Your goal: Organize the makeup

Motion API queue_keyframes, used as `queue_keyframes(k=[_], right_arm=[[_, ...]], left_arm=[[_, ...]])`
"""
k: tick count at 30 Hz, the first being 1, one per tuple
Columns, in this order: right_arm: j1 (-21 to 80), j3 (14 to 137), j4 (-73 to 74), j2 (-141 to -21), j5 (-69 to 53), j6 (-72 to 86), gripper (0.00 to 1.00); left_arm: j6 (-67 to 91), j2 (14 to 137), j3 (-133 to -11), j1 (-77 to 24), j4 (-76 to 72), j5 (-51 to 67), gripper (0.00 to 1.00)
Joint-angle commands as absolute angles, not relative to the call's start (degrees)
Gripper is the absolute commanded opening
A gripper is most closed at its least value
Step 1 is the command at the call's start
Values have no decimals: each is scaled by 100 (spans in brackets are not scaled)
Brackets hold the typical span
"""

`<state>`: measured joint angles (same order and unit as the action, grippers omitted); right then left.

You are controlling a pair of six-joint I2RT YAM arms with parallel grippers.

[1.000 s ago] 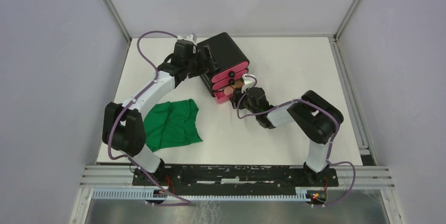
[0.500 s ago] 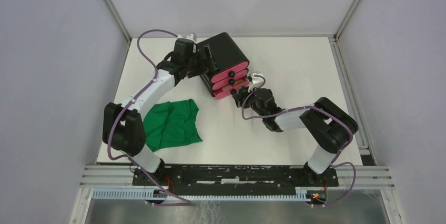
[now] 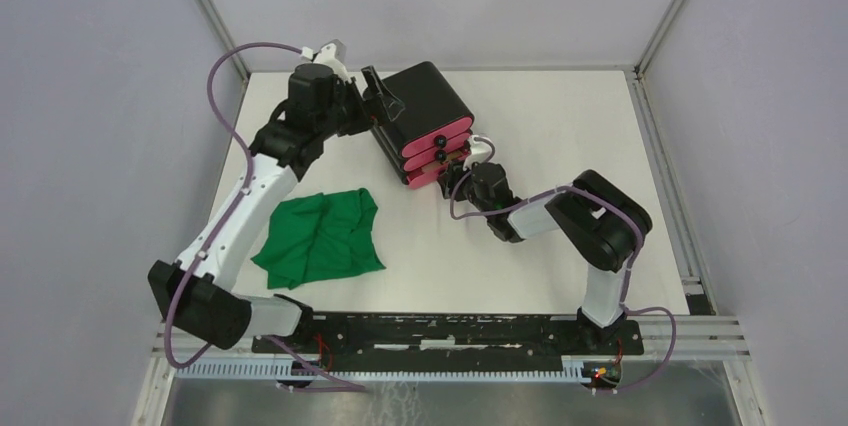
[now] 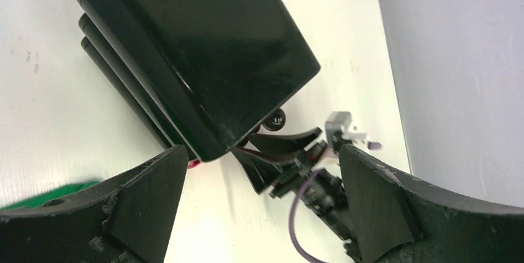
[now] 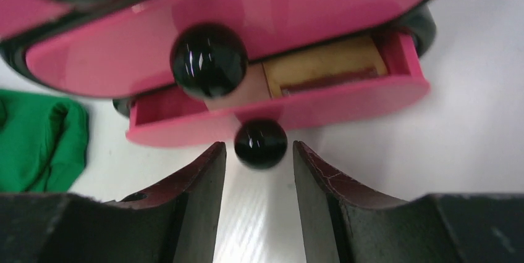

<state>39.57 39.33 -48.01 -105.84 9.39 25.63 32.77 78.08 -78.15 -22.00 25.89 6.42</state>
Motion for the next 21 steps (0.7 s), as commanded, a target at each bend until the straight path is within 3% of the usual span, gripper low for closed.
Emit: queue_keyframes(k=[1, 6, 13, 21], right_arm=[[3880, 4621, -5333, -11060, 1005, 2793, 50], [3837, 4848, -5405, -11222, 827, 2934, 48], [3819, 3994, -5647, -10703, 1028, 2966, 47], [3774, 3726, -5645, -10612, 1007, 3082, 46]], left_arm=[[3293, 7298, -7750, -2223, 2773, 504, 99], [3305, 6947, -7539, -2220, 2879, 353, 99], [3423, 6619, -7438, -2222, 3097, 330, 99], [3221, 5356, -7334, -2225, 3977, 43, 99]])
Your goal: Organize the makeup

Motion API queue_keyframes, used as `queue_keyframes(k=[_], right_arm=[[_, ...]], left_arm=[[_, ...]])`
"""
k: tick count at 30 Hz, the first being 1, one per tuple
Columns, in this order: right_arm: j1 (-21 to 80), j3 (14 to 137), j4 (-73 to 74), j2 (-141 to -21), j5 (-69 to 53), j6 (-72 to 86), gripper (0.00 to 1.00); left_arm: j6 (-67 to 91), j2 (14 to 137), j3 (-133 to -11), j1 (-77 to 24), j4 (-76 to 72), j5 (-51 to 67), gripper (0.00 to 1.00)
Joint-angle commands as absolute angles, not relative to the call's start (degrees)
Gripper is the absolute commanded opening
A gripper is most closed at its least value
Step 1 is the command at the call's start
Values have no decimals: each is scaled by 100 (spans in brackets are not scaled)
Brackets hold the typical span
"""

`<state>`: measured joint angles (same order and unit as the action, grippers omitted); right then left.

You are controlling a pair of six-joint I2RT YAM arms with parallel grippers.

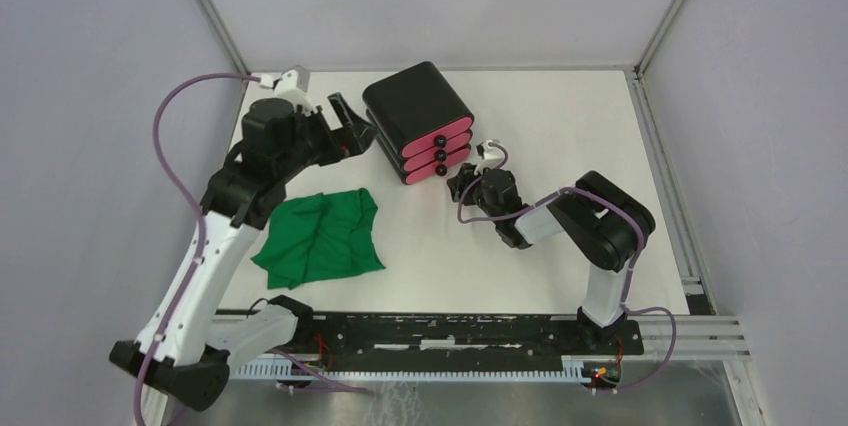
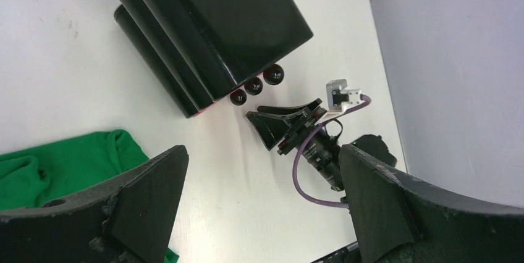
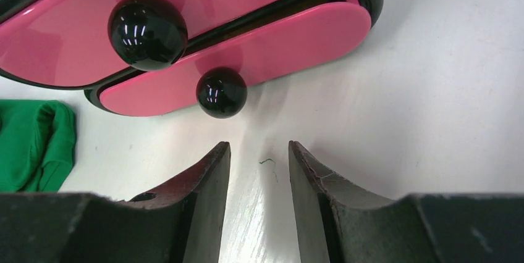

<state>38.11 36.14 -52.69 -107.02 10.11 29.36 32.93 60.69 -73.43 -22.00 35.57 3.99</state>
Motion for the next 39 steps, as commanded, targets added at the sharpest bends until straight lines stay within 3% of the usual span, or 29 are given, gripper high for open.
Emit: queue_keyframes(k=[1, 14, 23, 27, 33, 35, 39], right_arm=[[3773, 3801, -5638, -10663, 966, 3119, 45], [3652, 4892, -5494, -11296, 961, 3334, 37], [3440, 3523, -5398, -9994, 405, 3195, 35], [3263, 3018, -3568, -8481, 362, 2980, 47], [3031, 3447, 233, -6108, 1382, 2274, 80], [2940, 4009, 1417, -5818, 1731, 2306, 97], [2858, 5975, 3825, -5949, 2341, 2424, 99]], left_arm=[[3224, 5145, -7228, -2222, 4004, -111, 99], [3337, 4680, -6748, -2219, 4032, -225, 99], [3313, 4625, -6482, -2218, 3860, -224, 99], [3292, 4914, -6543, -2221, 3992, -168, 99], [3301, 5344, -6300, -2211, 4071, -344, 99], [3295, 5632, -6439, -2207, 4317, -603, 99], [3393, 5767, -6669, -2210, 4523, -1042, 99]])
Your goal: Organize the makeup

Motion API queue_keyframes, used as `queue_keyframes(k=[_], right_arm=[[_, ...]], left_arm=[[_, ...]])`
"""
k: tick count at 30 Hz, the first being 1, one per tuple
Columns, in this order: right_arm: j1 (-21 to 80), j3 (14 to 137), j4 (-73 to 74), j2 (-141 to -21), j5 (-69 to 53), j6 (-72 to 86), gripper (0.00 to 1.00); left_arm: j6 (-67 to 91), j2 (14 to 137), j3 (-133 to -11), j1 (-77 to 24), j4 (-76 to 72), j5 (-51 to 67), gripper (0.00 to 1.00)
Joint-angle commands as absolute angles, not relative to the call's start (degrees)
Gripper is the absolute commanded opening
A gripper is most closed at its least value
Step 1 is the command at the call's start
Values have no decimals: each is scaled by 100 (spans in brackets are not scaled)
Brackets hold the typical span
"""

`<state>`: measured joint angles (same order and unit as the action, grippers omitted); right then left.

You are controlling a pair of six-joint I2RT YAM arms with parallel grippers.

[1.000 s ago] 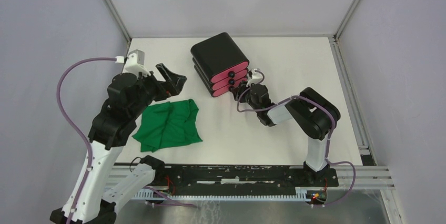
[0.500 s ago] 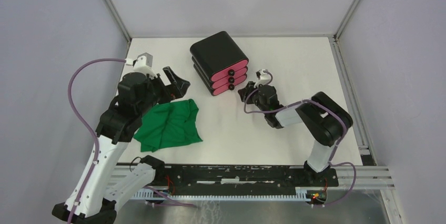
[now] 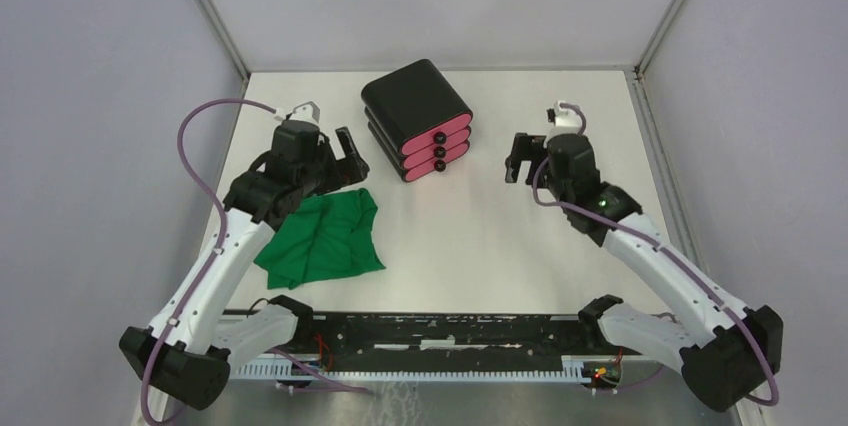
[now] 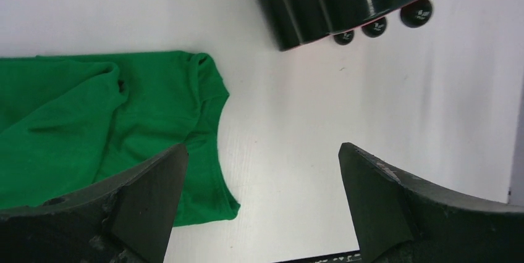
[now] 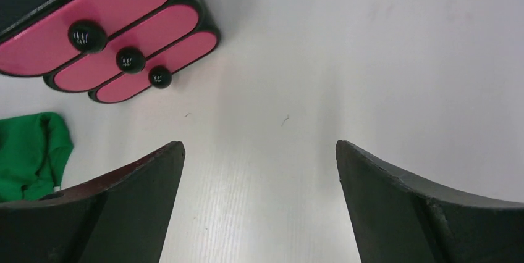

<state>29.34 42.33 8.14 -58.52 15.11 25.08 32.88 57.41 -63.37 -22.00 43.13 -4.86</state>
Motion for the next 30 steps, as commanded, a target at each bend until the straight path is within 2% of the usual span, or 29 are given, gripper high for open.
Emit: queue_keyframes(k=[1, 3, 5, 7, 9, 17, 21, 30], right_arm=[[2857, 6664, 4296, -6071, 2452, 2476, 100], [2859, 7492, 4952, -6295, 2920, 2665, 100], [2857, 8090, 5633, -6473, 3901, 3380, 99], [2857, 8420, 6247, -6586, 4790, 4091, 99], [2858, 8433, 6407, -6572, 5156, 4279, 99], [2862, 7477, 5896, -6049, 5164, 4551, 100], [2862, 7328, 6015, -5977, 5116, 4633, 100], [2857, 7022, 6088, -6098, 5156, 5107, 100]], left_arm=[[3439, 5735, -6704, -2214, 4526, -1122, 99], [3541, 5625, -6767, -2212, 4543, -1208, 99], [3565, 5535, -6829, -2211, 4575, -1225, 99], [3563, 5452, -6855, -2215, 4638, -1248, 99], [3542, 5379, -6870, -2208, 4754, -1269, 99], [3363, 4933, -6713, -2214, 4896, -1465, 99], [3067, 4500, -6469, -2214, 4741, -1146, 99], [2853, 3480, -5823, -2215, 4049, -1207, 99]])
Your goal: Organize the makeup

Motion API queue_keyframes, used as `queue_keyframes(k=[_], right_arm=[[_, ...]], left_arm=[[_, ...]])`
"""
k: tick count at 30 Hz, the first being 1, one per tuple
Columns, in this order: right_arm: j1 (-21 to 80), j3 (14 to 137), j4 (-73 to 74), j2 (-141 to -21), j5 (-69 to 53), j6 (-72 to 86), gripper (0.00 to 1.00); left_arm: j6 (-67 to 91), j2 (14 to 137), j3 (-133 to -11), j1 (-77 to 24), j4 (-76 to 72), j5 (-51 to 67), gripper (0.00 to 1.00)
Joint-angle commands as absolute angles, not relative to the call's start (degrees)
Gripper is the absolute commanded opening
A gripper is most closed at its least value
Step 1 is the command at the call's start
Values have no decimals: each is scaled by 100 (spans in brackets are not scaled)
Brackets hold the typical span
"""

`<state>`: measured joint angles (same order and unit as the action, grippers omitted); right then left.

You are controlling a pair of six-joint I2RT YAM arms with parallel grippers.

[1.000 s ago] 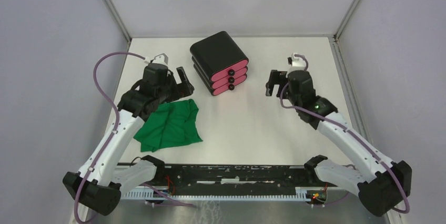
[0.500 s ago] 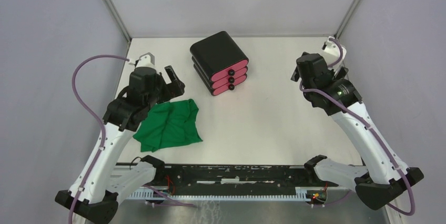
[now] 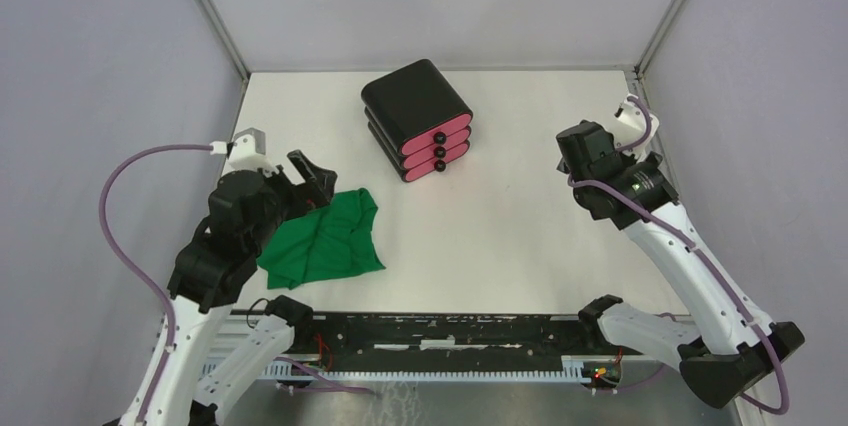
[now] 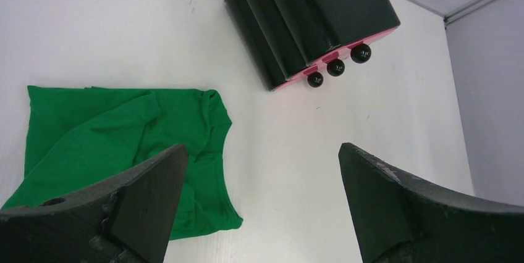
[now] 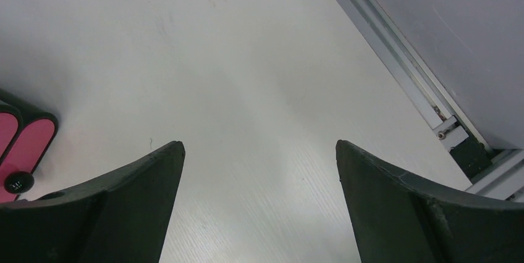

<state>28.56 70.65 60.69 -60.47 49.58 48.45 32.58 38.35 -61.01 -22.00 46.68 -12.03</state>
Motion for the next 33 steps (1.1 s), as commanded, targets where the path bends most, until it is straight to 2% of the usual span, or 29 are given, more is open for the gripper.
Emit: queue_keyframes(k=[1, 9, 14, 33], right_arm=[[2858, 7041, 6103, -6146, 5153, 5094, 100], [2862, 7211, 6587, -6529, 5585, 5467, 100], [2858, 7482, 7371, -6832, 6092, 6250, 100], [2861, 7659, 7097, -7059, 5711, 5638, 99]], left_arm=[[2756, 3392, -5776, -2214, 4021, -1169, 99], [2621, 3250, -5762, -2208, 4197, -1151, 99], [2672, 3272, -5620, -2210, 4092, -1103, 99], [2578, 3748, -5498, -2212, 3878, -759, 99]])
